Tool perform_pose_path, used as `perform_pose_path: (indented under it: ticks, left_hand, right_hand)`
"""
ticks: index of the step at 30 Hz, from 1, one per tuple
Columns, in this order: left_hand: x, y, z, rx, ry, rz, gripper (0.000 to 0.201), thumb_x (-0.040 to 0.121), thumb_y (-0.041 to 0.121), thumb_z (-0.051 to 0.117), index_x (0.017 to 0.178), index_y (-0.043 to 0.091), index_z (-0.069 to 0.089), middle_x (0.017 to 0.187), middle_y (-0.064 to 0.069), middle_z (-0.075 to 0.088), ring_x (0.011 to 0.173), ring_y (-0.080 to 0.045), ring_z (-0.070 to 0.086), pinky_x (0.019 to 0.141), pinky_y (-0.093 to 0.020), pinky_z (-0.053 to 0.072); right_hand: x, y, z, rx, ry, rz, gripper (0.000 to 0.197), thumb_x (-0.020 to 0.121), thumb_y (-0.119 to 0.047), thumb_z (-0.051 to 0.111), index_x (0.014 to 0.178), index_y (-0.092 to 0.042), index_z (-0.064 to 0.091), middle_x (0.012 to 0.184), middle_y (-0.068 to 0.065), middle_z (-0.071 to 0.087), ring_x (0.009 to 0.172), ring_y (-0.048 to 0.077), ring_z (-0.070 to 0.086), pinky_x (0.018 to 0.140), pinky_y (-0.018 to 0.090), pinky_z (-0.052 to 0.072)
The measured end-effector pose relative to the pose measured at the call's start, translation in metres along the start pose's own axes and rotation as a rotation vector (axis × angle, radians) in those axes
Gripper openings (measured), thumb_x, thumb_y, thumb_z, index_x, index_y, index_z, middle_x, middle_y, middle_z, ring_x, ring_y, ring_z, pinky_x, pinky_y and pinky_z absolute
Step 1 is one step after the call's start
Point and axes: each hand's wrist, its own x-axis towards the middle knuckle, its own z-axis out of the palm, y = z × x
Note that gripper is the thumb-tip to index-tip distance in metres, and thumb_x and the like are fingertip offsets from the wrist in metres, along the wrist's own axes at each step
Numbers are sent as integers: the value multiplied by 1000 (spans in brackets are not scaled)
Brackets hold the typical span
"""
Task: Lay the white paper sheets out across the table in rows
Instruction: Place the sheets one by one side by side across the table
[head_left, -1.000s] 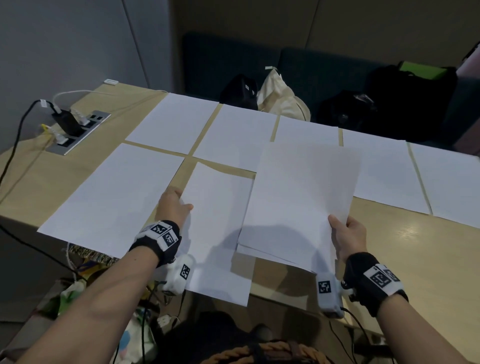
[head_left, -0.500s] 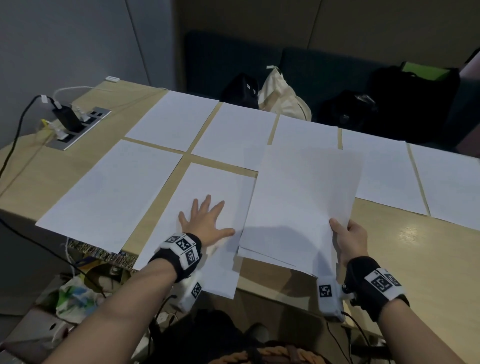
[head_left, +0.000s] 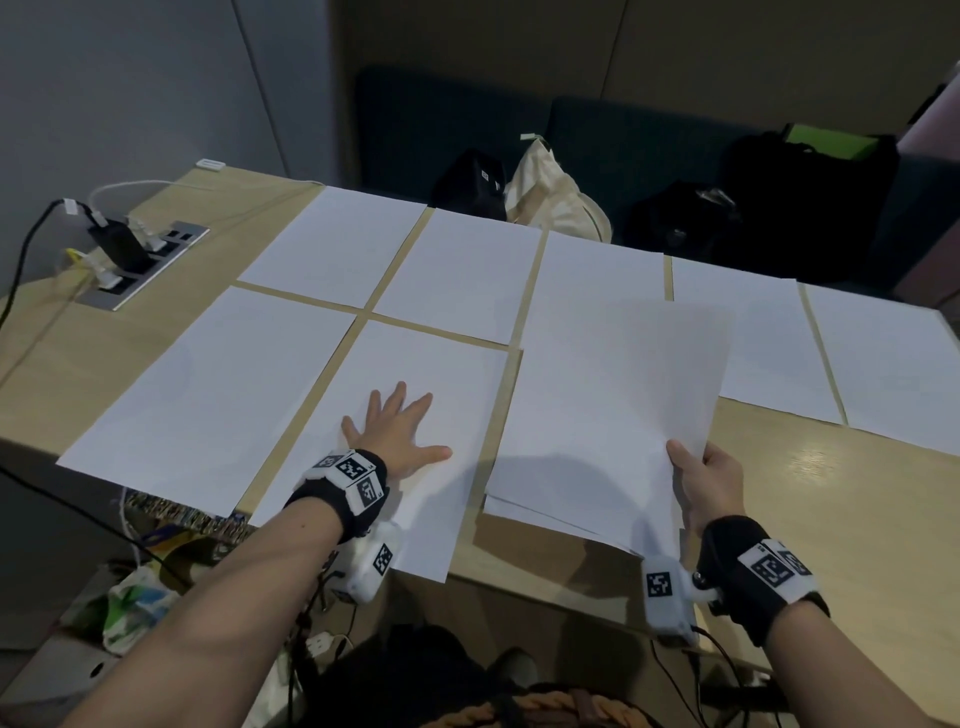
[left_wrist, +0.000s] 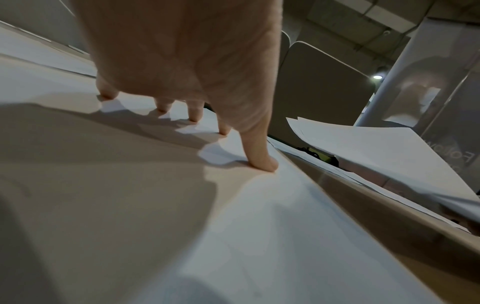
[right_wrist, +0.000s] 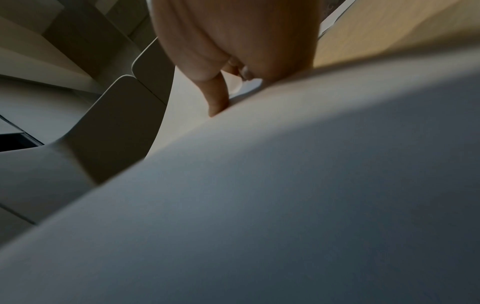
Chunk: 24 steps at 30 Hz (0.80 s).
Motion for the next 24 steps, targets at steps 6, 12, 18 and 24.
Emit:
perform_pose_path:
  ticks: [6,12,18,24]
  left_hand:
    - [2,-1,1,21,-1,4,86,80,61,53,149,36,8,161,2,-11,147,-29,-14,111,-64,-1]
    - [2,1,0,24,8,1,85,81,60,53,149,35,9,161,1,-10,147,-29,-13,111,-64,0]
    - [1,1,0,24,10,9,85,81,61,53,149,35,9,161,2,-10,147,-29,-12,112,-63,0]
    - [0,3,-1,-28,30,8,82,82,60,51,149,34,11,161,1,-8,148,-27,-12,112,-62,-1]
  right_hand:
    - [0,2,-3,-18,10,14,38,91,-2,52,127,10,49,127,26,57,114,39,56,103,49,43]
    - [-1,5,-1,-21,1,16,38,91,-2,51,127,10,48,128,27,55,115,39,55,103,47,43]
    - [-4,4,-3,-32,-9,20,37,91,-2,50,127,10,48,128,26,56,109,34,57,102,45,44]
    - [-5,5,-4,-48,-19,13,37,91,-4,51,126,8,49,128,25,56,115,37,55,103,46,43]
